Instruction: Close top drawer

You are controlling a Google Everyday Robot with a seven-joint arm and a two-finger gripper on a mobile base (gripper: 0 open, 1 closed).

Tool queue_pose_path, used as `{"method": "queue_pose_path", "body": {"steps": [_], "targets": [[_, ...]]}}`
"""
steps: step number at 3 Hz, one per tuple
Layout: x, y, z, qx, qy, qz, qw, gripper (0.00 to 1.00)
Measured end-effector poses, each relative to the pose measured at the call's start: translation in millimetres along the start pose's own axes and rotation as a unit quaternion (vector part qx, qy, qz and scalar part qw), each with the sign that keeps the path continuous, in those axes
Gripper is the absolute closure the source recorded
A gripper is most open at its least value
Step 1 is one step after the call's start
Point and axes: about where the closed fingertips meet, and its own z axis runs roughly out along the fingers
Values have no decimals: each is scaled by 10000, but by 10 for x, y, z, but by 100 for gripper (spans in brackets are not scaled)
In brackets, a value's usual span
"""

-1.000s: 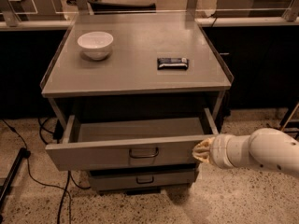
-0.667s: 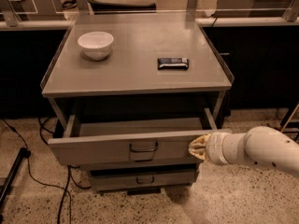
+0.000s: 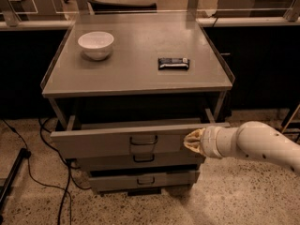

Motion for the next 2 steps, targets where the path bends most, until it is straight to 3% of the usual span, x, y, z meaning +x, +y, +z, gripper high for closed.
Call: {"method": "queue_pose_path", "body": {"steps": [2], "targets": [[-39,-212,265,46,-60,-130,9999,100]]}}
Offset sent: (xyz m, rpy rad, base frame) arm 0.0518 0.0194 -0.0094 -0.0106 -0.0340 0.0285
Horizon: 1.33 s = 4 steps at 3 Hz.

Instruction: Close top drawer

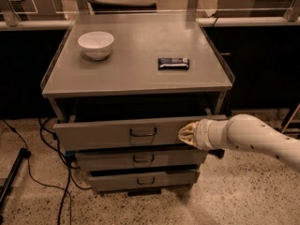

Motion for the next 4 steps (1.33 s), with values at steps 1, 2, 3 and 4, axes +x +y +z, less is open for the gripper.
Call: {"method": "queue_pose_path", "body": {"steps": [1,2,3,4], "targets": [[1,-77,164,-45,33,-80,10000,100],[12,-144,313,-91,106,-168,9998,100],[53,-232,480,-136,241,-247,9993,100],[56,-215,470,-138,248,-251,9993,100]]}}
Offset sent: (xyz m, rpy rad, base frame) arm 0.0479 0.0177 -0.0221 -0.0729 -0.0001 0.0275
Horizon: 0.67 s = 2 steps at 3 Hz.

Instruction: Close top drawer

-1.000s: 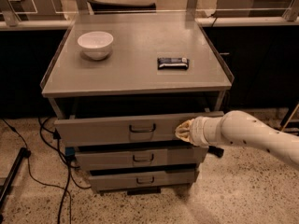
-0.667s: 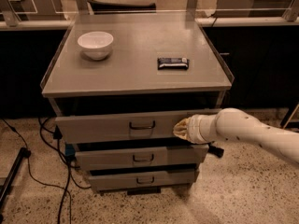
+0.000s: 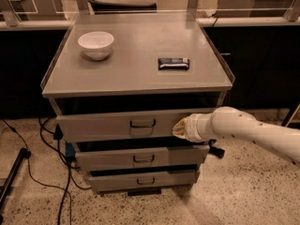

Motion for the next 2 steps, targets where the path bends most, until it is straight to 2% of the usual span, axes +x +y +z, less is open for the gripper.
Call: {"method": "queue_pose_path", "body": {"steps": [1,2], "targets": [[19,31,-42,-224,76,-122,9996,100],[-19,328,-313,-846,-9,-160,9963,100]]}}
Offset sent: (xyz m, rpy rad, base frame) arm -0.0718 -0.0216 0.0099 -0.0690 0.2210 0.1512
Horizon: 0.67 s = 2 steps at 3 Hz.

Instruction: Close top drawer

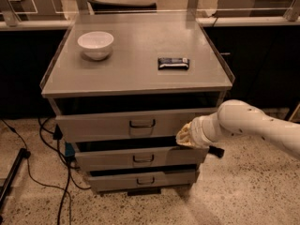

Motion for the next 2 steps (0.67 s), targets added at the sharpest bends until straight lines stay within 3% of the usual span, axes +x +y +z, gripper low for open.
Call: {"method": "queue_pose_path", "body": {"steps": [1,2], "targets": [[-29,456,-237,-628,-115,118,9979,100],[-42,512,-233,-746,-135,116,9971,82]]}}
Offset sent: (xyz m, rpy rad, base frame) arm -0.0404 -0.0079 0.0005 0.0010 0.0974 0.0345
